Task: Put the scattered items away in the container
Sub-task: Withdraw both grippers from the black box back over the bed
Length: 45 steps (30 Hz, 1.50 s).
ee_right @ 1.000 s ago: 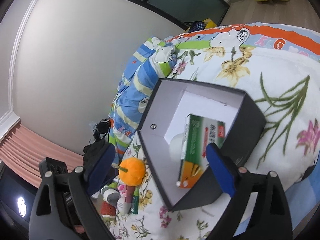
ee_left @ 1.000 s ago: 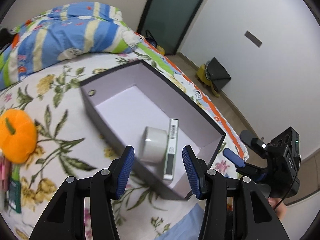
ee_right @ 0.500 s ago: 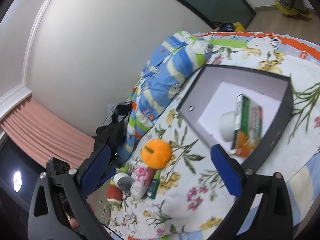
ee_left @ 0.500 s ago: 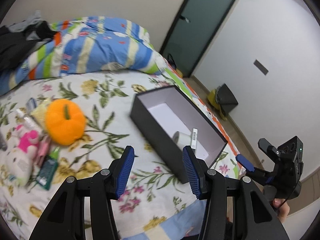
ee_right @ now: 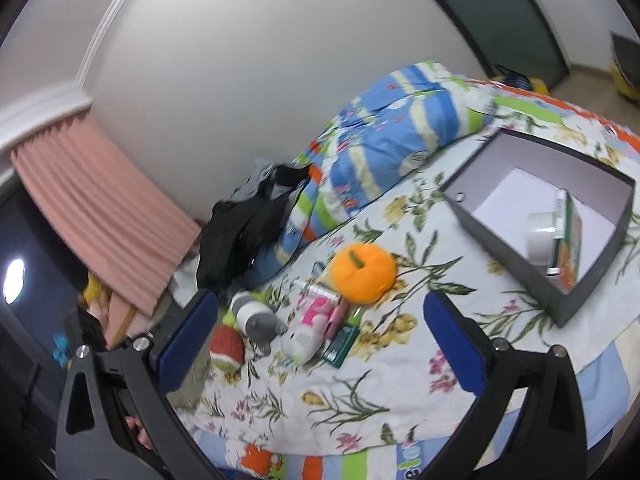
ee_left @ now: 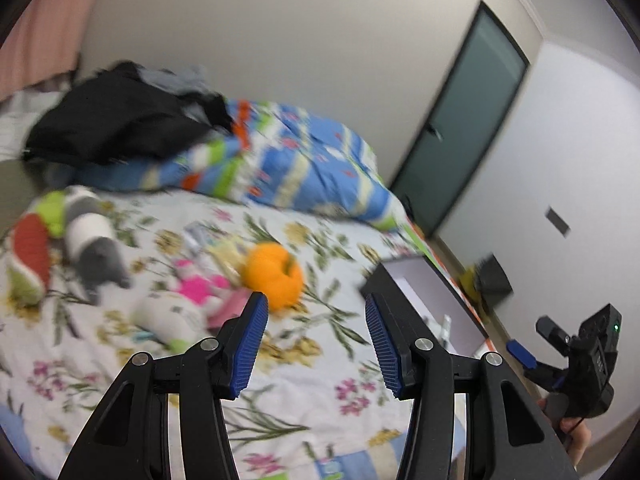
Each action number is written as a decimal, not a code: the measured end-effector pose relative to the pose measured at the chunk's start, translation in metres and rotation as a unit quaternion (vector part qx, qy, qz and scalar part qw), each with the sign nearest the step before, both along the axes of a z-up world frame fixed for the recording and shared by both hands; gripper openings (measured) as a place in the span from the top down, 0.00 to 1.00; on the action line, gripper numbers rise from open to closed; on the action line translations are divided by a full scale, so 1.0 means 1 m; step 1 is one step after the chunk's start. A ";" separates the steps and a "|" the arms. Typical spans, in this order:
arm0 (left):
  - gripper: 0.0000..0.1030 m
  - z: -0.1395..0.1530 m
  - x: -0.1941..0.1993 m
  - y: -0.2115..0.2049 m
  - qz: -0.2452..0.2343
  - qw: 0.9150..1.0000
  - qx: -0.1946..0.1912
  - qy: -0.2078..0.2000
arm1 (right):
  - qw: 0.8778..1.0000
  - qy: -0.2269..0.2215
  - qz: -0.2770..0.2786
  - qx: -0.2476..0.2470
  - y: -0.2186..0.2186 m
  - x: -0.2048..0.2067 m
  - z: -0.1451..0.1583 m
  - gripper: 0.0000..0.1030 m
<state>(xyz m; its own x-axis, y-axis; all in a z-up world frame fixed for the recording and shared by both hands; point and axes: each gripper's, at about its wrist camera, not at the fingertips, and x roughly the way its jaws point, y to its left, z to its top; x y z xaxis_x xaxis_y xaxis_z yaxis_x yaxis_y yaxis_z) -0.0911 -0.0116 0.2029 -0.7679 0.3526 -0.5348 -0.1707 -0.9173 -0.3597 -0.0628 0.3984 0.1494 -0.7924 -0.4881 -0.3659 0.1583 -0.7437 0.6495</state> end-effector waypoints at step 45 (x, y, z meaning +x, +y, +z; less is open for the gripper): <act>0.01 -0.206 -0.001 -0.085 0.054 0.935 -0.111 -0.332 | 0.912 -0.283 0.124 0.269 -0.169 -0.067 -0.181 0.00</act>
<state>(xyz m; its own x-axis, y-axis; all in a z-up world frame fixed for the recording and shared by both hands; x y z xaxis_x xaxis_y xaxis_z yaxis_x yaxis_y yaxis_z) -0.0921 -0.0962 -0.0036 -0.2654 0.1159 -0.9572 0.1214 -0.9808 -0.1524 -0.1300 0.2292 -0.0319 -0.2925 -0.2561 -0.9213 0.1169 -0.9658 0.2313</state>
